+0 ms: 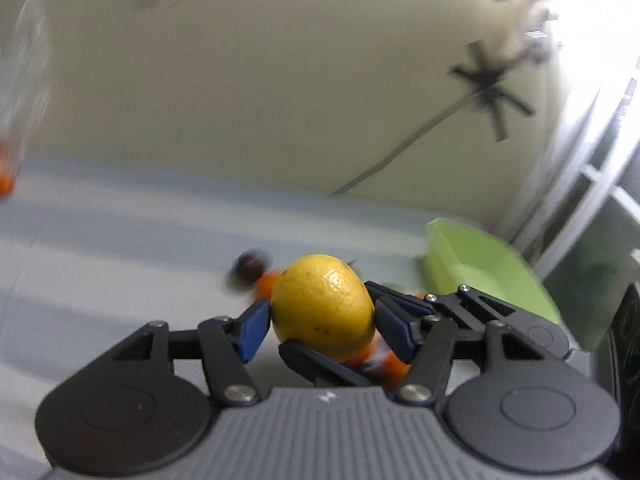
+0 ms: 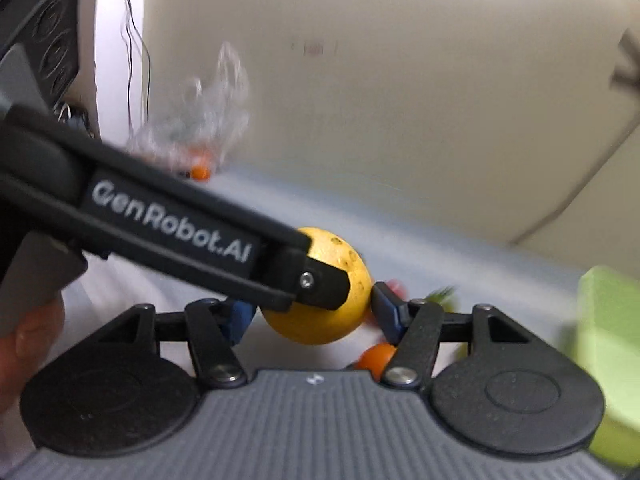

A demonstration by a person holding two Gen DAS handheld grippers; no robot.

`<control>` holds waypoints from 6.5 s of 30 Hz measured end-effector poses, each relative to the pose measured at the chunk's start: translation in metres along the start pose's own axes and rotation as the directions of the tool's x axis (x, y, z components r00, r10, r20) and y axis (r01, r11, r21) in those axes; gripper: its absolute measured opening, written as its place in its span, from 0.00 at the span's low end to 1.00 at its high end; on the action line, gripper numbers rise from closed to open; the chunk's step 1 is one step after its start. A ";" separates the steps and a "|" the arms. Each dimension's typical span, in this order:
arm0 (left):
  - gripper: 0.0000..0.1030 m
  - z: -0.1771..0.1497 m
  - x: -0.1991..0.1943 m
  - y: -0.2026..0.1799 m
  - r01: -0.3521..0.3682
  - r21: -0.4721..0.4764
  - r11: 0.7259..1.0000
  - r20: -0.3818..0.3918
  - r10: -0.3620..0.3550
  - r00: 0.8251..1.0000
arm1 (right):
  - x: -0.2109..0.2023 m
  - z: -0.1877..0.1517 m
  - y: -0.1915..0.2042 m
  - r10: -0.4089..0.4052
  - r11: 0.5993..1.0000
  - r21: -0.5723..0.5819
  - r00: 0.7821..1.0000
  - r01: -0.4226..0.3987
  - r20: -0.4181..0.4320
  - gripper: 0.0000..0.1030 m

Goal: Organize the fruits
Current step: 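Carry the grapefruit with the left gripper into the green basket and open, then grasp the small oval orange with the left gripper while the right gripper grasps a mandarin, then carry both fruits over the green basket and open both grippers to drop them, then withdraw both grippers from the basket back toward the fruit pile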

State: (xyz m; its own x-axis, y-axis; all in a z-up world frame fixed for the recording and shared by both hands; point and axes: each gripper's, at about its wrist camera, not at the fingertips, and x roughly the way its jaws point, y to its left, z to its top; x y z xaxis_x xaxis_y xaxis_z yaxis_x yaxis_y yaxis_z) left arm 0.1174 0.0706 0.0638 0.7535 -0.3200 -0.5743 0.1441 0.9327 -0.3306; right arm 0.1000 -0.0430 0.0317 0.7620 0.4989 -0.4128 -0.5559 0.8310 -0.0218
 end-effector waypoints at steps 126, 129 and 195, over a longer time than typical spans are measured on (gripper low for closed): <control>0.34 -0.173 -0.041 -0.102 -0.007 0.297 0.955 0.009 0.005 1.000 | -0.166 -0.120 -0.009 -0.253 0.944 0.201 0.965 0.262 -0.066 0.37; 0.34 -0.175 -0.033 -0.131 0.040 0.352 0.935 0.003 -0.044 0.999 | -0.188 -0.127 -0.028 -0.315 0.917 0.237 0.947 0.321 -0.064 0.37; 0.55 -0.112 -0.006 -0.068 -0.389 0.243 0.889 0.138 0.365 0.921 | -0.165 -0.093 -0.101 -0.328 0.864 0.433 0.940 0.258 0.093 0.53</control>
State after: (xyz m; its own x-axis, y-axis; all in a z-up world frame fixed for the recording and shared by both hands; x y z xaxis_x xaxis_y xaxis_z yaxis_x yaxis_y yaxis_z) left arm 0.0310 -0.0096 0.0055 0.8349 0.0691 -0.5460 -0.0094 0.9937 0.1114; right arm -0.0010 -0.2320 0.0173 0.9296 0.2198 -0.2959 -0.1395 0.9529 0.2694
